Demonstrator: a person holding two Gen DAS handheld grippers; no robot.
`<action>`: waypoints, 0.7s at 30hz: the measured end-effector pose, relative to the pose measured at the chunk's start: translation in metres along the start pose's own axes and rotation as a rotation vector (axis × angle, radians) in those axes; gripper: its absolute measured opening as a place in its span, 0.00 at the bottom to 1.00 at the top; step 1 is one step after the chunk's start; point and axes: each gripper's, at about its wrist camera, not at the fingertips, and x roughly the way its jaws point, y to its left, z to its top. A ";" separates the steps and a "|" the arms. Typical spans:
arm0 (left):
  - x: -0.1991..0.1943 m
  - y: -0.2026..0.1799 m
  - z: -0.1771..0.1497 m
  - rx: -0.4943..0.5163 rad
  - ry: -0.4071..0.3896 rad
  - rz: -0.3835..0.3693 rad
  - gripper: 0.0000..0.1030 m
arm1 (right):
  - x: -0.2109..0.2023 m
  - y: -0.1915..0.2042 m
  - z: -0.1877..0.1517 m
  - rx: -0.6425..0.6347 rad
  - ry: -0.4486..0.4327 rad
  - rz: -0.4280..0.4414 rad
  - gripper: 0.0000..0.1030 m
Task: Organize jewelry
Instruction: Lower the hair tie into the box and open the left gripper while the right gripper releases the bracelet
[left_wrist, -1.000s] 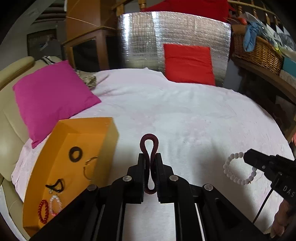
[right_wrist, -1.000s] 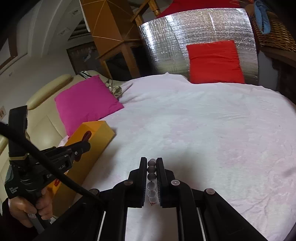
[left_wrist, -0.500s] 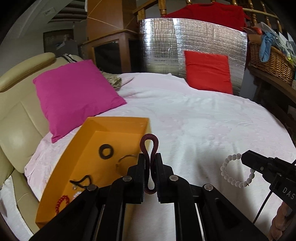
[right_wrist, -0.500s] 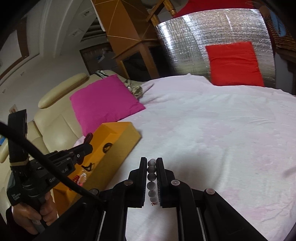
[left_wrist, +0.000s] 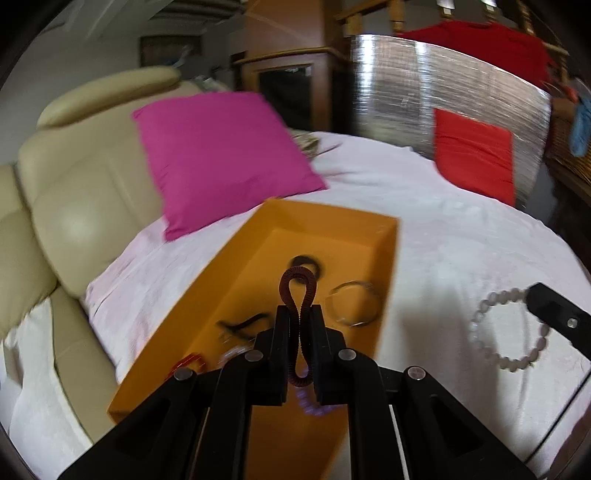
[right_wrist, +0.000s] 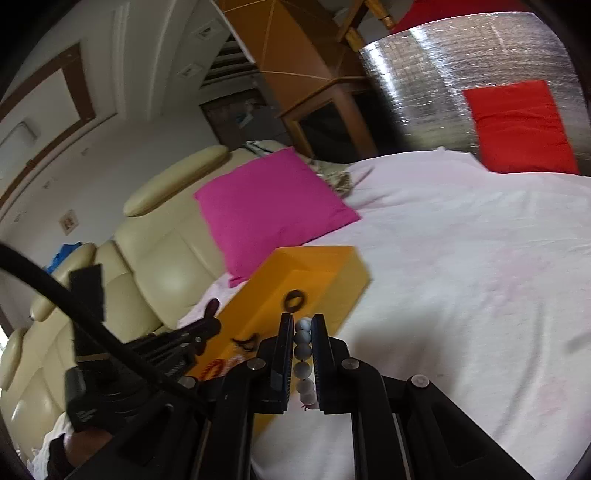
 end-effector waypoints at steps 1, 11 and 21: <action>0.002 0.010 -0.002 -0.021 0.012 0.011 0.10 | 0.002 0.005 -0.001 0.000 0.004 0.018 0.11; 0.025 0.049 -0.017 -0.120 0.122 0.034 0.10 | 0.028 0.047 -0.021 0.011 0.086 0.197 0.11; 0.052 0.081 -0.034 -0.201 0.255 0.077 0.10 | 0.065 0.074 -0.051 -0.001 0.203 0.262 0.11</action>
